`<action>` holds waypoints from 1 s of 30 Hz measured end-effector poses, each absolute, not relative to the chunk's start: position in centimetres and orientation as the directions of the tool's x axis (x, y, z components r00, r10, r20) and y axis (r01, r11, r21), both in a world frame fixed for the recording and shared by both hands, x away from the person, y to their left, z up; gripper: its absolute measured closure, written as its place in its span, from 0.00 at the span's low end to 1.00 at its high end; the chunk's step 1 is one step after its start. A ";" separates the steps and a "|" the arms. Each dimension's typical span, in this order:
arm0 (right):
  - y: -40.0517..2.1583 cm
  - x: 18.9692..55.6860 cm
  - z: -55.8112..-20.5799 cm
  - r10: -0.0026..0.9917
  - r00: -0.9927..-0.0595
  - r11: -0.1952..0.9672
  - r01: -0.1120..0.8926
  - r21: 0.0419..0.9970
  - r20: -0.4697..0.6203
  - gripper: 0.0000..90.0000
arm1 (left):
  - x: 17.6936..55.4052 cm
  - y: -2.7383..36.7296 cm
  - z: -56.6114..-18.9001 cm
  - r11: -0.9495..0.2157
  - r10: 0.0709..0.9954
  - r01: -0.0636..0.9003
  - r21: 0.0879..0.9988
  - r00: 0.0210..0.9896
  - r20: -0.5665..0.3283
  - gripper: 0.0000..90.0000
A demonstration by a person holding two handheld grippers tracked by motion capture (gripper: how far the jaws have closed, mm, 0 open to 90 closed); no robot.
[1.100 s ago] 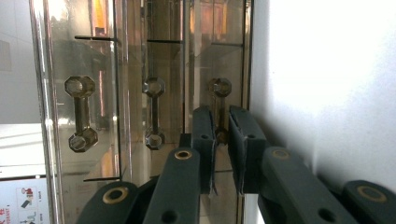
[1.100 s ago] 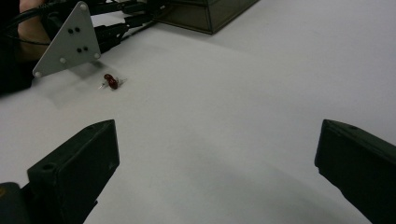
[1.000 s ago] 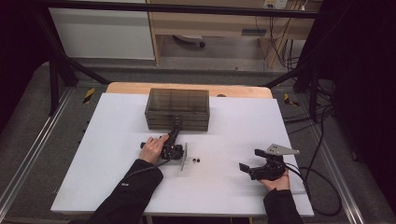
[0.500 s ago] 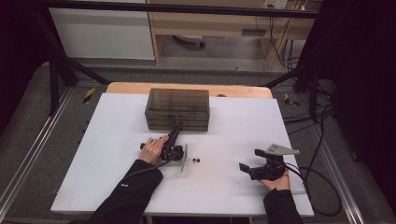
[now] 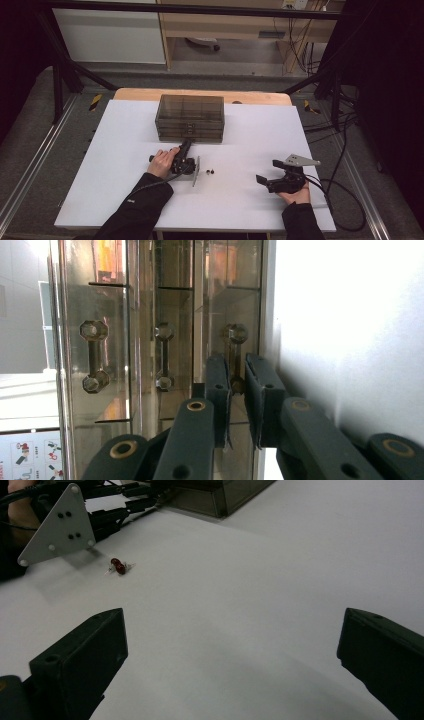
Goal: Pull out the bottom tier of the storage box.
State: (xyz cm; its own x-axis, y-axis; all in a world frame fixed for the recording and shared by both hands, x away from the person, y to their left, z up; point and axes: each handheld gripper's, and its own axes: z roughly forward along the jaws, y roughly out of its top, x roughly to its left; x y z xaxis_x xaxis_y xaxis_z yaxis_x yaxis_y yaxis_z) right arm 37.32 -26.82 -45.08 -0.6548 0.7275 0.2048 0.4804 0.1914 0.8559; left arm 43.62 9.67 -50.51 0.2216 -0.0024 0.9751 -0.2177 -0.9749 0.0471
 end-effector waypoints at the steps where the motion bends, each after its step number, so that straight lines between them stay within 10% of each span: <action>1: -26.8 37.3 -45.1 0.728 -0.655 0.191 0.480 0.856 0.205 0.01 | 43.6 9.7 -50.5 -0.975 -0.002 -0.218 0.047 0.222 0.975 0.90; 30: -26.8 37.3 -45.1 0.728 -0.654 0.190 0.482 0.855 0.207 0.01 | 44.7 10.5 -48.8 -0.964 -0.005 -0.252 0.088 0.346 0.938 0.67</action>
